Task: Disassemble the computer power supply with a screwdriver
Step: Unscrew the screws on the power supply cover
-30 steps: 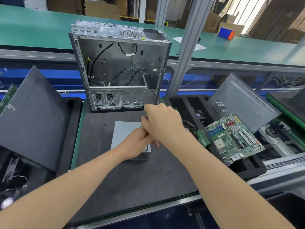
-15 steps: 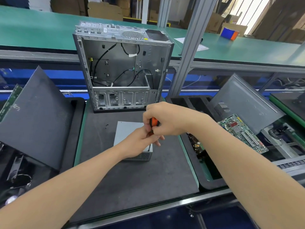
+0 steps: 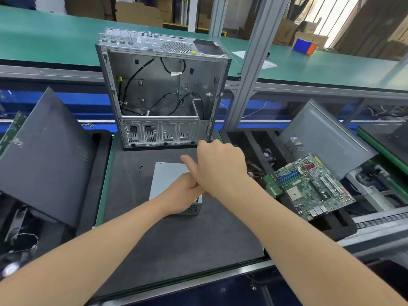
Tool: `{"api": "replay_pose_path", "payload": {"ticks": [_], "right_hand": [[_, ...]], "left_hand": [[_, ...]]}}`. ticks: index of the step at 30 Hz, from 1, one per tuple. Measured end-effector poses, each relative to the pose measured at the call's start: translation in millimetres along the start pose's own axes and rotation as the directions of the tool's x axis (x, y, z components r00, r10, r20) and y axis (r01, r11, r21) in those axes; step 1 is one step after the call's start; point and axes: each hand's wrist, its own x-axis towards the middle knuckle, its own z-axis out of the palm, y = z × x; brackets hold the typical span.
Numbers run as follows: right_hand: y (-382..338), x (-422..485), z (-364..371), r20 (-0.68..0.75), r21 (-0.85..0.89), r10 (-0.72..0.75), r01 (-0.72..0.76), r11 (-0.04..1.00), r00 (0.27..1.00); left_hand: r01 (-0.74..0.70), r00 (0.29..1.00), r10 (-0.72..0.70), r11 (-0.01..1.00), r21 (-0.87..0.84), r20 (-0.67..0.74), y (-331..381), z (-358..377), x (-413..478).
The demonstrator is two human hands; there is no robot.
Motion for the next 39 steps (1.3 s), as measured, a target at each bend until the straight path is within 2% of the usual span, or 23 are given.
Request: {"api": "replay_pose_path", "payload": {"ticks": [4,9,14,19,22,25,27,28,30,32,35,39], "right_hand": [[10.0,4.3,2.6,0.024,0.145,-0.098,0.093,0.985,0.995],[24.7,8.3,-9.4,0.175,0.372,-0.265,0.186,0.909,0.948],[38.1,16.7,-17.9,0.261,0.411,-0.411,0.284,0.866,0.874],[45.6,27.5,-29.9,0.363,0.377,-0.507,0.375,0.847,0.782],[46.0,27.8,-30.8,0.368,0.386,-0.531,0.394,0.834,0.763],[46.1,20.7,-27.0,0.332,0.416,-0.524,0.377,0.828,0.784],[42.3,12.9,-20.7,0.235,0.431,-0.470,0.342,0.835,0.851],[38.3,9.4,-15.8,0.161,0.379,-0.395,0.313,0.871,0.904],[25.9,2.6,-4.2,0.021,0.130,-0.176,0.172,0.977,0.984],[12.7,-1.4,1.4,-0.050,-0.009,-0.030,0.030,1.000,0.998],[11.9,2.1,8.3,-0.044,0.029,-0.043,0.045,0.999,0.998],[21.1,7.5,3.0,0.025,0.197,-0.137,0.129,0.972,0.990]], "left_hand": [[0.009,1.000,-0.010,0.999,-0.050,-0.023,-3.1,-1.3,1.5],[-0.004,1.000,0.004,0.999,-0.036,-0.011,-7.1,-3.8,3.6],[-0.019,1.000,0.020,1.000,-0.007,0.013,-10.3,-4.5,6.2],[-0.011,0.999,0.011,1.000,0.010,0.050,-3.4,-6.0,3.3],[-0.007,0.999,0.006,0.999,0.038,0.051,-0.7,-5.8,1.6],[-0.031,0.998,0.028,0.998,0.055,0.052,-0.5,-3.2,-0.3],[-0.051,0.997,0.048,0.997,0.050,0.053,-1.4,-2.1,-1.2],[-0.042,0.998,0.039,0.998,0.046,0.050,-1.4,-1.7,-1.1],[-0.015,0.999,0.014,0.999,0.036,0.042,-1.4,-1.0,0.2],[-0.025,0.999,0.023,0.999,0.039,0.037,-1.6,0.1,1.3],[-0.021,1.000,0.021,1.000,0.012,0.015,0.1,0.7,2.1],[-0.012,1.000,0.013,1.000,-0.026,0.009,-4.5,-1.6,6.2]]}}
